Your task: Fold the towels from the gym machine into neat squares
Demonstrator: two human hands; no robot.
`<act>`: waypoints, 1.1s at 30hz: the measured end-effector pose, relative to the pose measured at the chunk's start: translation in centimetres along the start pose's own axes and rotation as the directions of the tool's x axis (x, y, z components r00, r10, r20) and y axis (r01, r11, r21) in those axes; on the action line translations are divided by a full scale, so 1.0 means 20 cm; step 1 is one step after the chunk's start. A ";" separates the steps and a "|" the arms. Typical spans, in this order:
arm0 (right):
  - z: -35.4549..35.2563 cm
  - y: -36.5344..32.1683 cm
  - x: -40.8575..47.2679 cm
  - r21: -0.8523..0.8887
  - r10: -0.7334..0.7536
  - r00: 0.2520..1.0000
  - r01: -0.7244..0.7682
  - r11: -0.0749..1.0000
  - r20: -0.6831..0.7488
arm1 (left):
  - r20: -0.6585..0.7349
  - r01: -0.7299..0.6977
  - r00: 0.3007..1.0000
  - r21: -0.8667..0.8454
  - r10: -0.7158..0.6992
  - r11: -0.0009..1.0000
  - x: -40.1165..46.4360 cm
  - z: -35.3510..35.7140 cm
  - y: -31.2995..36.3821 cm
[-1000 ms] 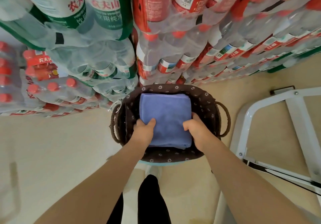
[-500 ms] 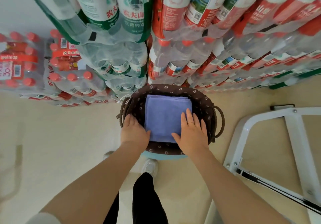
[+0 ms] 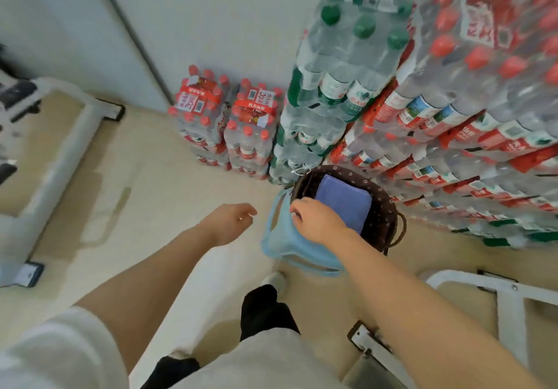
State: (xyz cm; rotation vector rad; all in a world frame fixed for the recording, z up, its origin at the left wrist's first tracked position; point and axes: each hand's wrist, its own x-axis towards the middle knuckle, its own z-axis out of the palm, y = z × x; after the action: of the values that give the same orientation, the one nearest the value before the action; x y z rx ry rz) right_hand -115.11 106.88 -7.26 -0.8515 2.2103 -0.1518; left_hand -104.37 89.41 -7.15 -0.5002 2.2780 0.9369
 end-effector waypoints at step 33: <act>1.91 -4.09 -0.41 -0.231 -0.684 0.553 0.829 0.510 0.475 | -0.510 -0.072 0.324 -0.853 -0.796 0.517 -3.19 0.31 -3.06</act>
State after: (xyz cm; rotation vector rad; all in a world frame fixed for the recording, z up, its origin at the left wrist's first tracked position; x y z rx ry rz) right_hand -41.53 54.35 -0.71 -1.9550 1.3934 0.0732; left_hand -21.53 59.28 1.71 -2.4583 2.0792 1.5753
